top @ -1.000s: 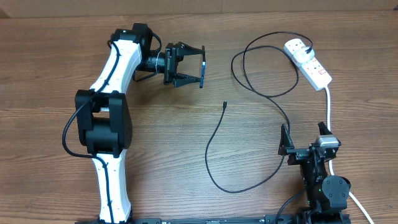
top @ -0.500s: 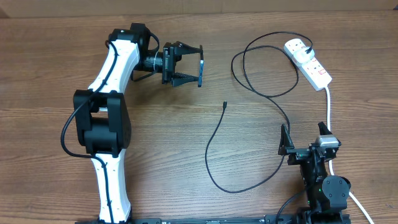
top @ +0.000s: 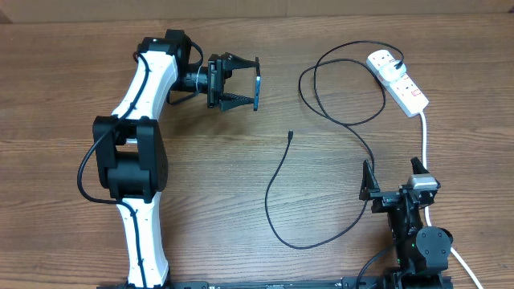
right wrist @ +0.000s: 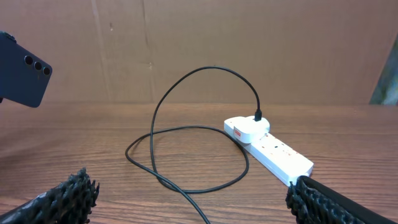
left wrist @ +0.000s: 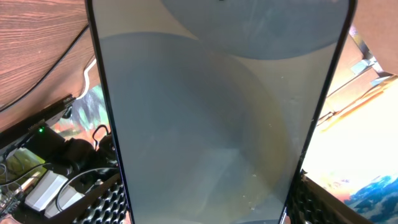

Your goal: Plug charger to phone and switch on socket

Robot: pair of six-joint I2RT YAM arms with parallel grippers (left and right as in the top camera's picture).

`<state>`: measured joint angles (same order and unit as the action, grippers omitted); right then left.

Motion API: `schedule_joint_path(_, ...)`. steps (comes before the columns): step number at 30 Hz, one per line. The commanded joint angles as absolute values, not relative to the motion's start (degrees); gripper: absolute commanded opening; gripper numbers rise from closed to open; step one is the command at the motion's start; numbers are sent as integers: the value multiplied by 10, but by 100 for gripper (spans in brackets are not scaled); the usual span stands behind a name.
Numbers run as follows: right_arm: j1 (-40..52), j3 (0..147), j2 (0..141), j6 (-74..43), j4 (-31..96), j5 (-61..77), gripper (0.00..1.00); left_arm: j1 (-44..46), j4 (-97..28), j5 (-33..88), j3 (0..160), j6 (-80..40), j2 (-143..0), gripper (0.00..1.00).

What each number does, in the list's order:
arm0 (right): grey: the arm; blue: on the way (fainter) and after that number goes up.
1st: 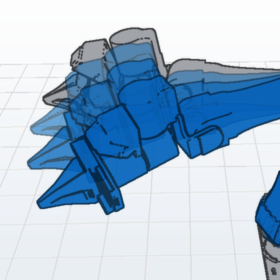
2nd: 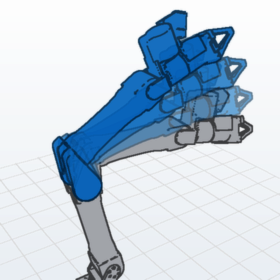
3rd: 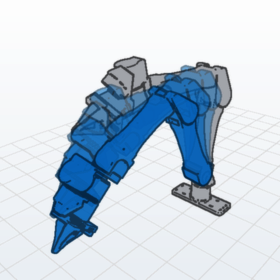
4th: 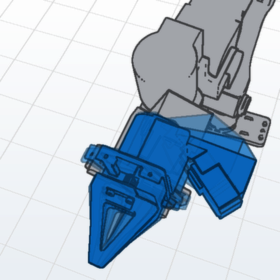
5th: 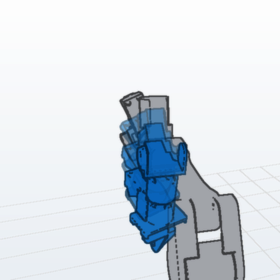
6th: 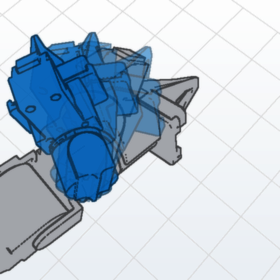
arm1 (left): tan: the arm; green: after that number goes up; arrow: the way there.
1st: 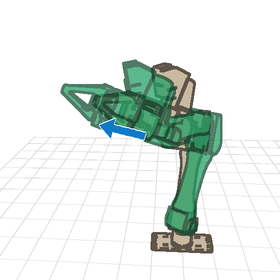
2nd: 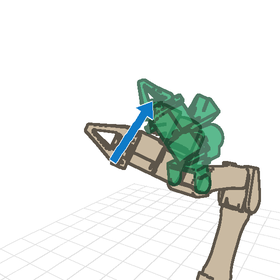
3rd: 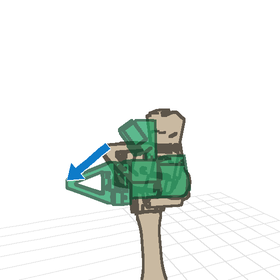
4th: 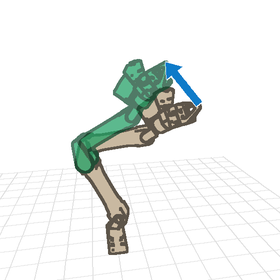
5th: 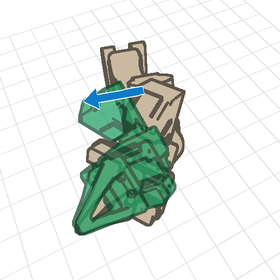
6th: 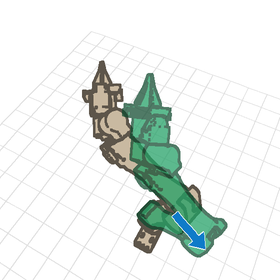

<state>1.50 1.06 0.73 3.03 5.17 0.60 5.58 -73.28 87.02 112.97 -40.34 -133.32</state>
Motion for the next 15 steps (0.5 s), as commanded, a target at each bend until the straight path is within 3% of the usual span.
schedule_joint_path(1, 13, 5, 2, 33, 48, 1, 100, 54, -732, 905, 1147, -396, -1337, 67)
schedule_joint_path(15, 13, 5, 2, 33, 48, 1, 100, 54, -733, 894, 1147, -391, -1337, 67)
